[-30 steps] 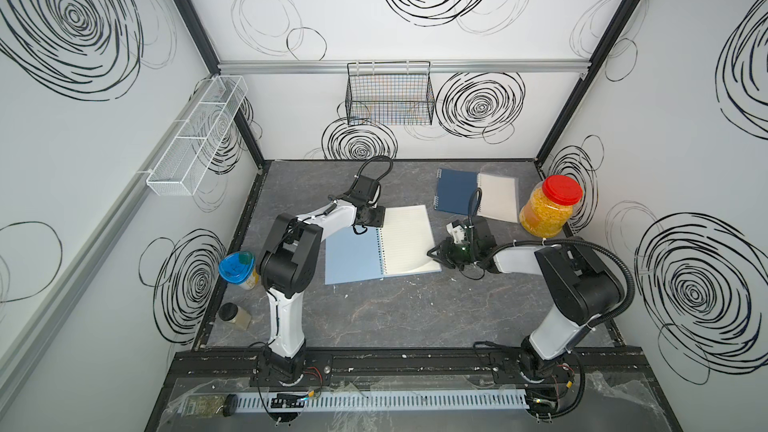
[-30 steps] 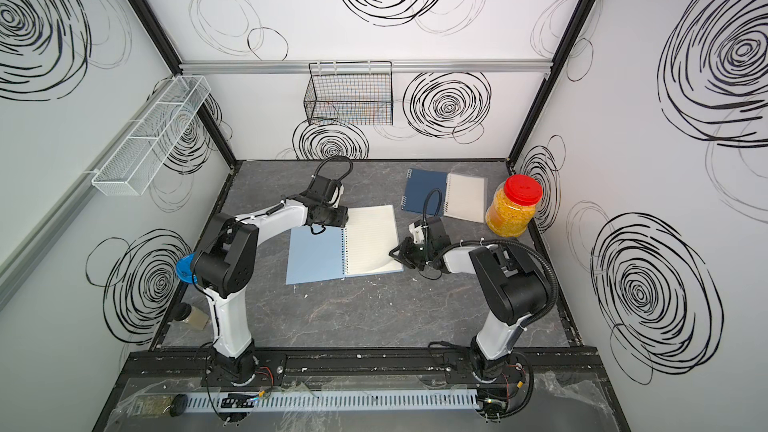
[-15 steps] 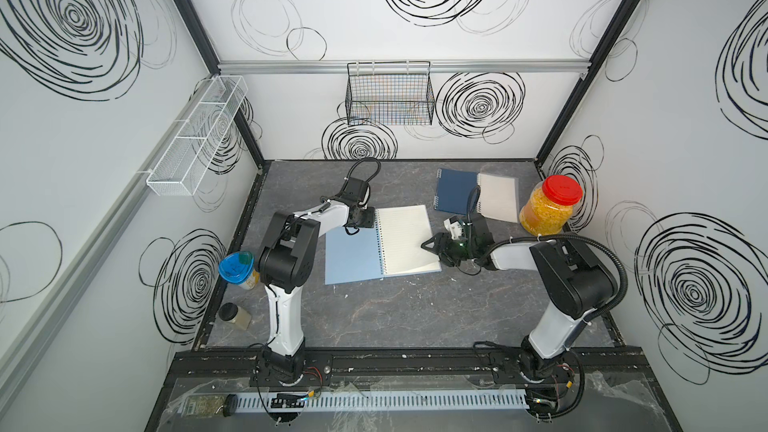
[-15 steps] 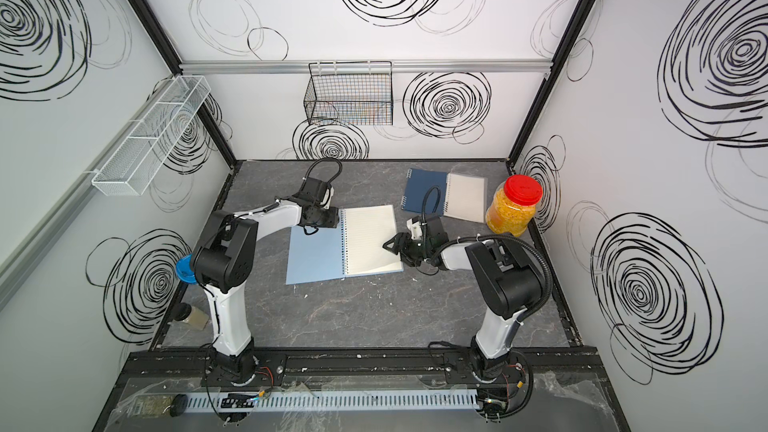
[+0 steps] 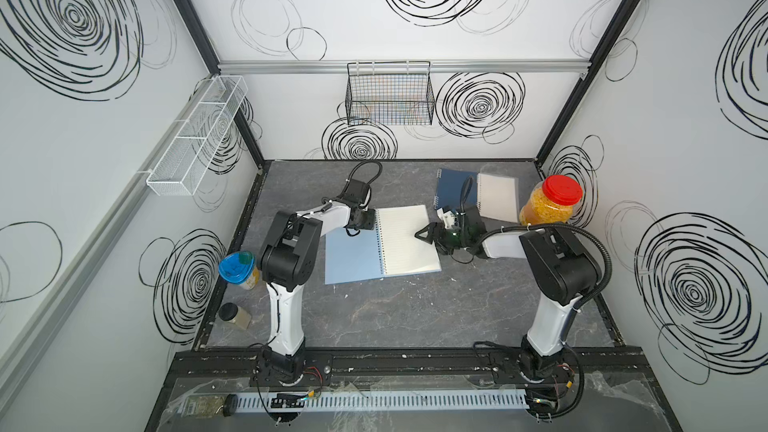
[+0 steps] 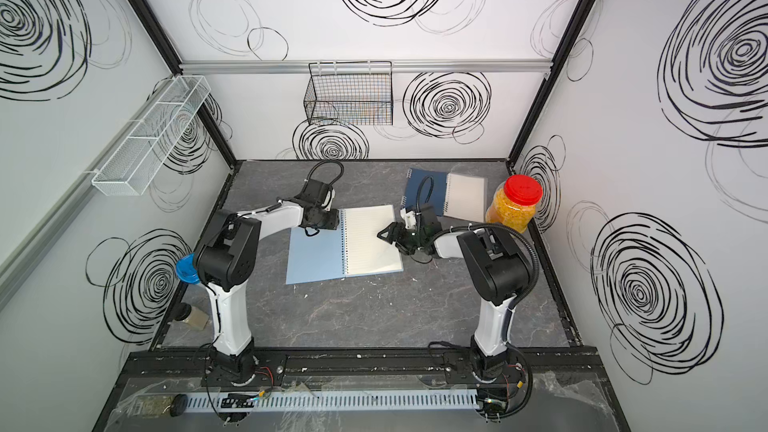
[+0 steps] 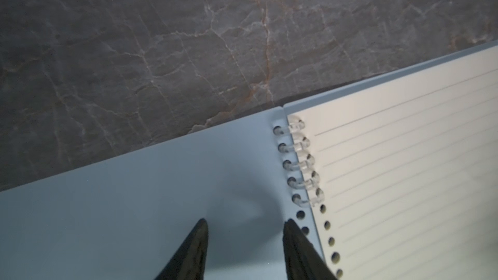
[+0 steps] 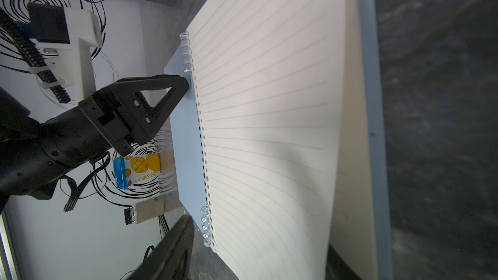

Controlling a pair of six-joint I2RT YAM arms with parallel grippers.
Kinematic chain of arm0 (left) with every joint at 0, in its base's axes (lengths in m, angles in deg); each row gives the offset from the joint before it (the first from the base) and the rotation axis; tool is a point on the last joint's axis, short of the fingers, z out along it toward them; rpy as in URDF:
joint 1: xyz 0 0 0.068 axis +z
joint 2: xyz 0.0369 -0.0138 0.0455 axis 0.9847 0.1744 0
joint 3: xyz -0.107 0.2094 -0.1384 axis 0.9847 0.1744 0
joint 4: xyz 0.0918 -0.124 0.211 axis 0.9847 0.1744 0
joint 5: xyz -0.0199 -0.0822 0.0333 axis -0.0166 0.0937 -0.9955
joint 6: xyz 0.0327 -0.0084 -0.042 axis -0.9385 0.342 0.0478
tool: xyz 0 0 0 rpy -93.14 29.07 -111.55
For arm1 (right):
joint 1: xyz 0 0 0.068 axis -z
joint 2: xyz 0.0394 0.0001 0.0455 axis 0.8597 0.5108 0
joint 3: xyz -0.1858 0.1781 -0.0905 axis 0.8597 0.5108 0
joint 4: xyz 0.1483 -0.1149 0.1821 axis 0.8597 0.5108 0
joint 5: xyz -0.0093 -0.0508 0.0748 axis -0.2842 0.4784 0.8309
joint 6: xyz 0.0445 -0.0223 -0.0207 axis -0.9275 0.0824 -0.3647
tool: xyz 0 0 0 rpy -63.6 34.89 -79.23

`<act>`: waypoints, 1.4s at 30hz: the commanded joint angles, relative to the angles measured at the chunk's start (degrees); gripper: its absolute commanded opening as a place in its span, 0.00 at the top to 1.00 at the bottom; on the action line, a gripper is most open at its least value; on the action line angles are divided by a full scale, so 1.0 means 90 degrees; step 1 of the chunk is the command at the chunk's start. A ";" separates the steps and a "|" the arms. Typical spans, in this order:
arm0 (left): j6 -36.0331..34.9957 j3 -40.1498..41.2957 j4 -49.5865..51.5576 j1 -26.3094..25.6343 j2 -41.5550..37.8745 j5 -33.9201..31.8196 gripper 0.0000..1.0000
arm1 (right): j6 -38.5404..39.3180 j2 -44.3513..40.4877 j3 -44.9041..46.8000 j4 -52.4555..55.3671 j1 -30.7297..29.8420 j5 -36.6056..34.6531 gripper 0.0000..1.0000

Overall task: Tear off pages from different notebooks
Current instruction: Tear off the paper from the notebook.

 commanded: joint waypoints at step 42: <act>0.0309 0.1046 0.0095 -0.0585 -0.0326 -0.0335 0.53 | 0.3080 0.2220 -0.4808 0.3591 -0.0006 -0.0033 0.46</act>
